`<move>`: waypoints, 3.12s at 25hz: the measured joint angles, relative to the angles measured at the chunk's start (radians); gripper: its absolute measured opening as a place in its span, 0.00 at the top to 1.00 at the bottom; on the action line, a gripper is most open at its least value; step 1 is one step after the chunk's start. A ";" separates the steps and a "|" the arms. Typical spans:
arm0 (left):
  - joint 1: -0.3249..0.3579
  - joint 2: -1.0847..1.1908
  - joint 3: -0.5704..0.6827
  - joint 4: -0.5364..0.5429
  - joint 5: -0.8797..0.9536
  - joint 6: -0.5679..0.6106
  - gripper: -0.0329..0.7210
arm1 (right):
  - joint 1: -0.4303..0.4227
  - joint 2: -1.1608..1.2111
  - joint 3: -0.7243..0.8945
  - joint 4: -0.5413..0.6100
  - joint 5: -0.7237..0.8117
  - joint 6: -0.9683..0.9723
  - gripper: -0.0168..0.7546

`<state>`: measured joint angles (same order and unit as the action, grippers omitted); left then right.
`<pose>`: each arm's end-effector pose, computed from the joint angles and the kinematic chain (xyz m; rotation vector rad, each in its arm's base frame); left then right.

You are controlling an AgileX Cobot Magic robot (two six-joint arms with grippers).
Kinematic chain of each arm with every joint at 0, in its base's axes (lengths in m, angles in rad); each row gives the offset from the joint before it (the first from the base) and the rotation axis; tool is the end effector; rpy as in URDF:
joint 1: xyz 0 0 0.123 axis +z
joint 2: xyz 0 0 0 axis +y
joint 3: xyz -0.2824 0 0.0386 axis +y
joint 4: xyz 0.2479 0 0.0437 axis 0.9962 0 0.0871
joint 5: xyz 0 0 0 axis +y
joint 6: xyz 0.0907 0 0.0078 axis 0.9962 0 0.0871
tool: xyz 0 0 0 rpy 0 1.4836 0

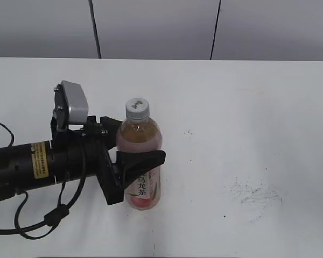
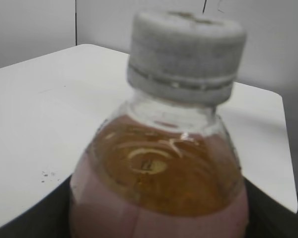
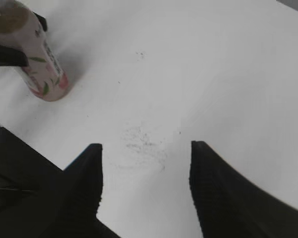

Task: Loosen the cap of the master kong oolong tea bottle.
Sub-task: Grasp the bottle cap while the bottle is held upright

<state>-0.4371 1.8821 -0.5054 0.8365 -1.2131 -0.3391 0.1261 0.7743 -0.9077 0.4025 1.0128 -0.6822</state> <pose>0.2248 -0.1749 0.1303 0.9535 1.5723 -0.9743 0.1227 0.0461 0.3655 -0.8193 2.1303 0.2199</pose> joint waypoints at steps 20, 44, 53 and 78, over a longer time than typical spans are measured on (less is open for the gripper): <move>0.000 0.000 0.000 0.003 -0.003 0.000 0.37 | 0.487 0.815 -0.780 -0.021 0.145 0.069 0.65; 0.000 0.000 0.000 0.003 -0.003 0.000 0.37 | 0.770 1.070 -0.875 -0.403 0.204 0.851 0.43; 0.000 0.000 0.000 0.004 -0.003 0.000 0.37 | 0.695 1.098 -0.875 -0.283 0.205 0.862 0.45; 0.000 0.000 0.000 0.004 -0.003 0.000 0.37 | 0.695 1.099 -0.817 -0.242 0.207 0.861 0.53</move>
<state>-0.4371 1.8821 -0.5054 0.8404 -1.2162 -0.3391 0.8208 1.8737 -1.7250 0.1606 1.2202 0.1789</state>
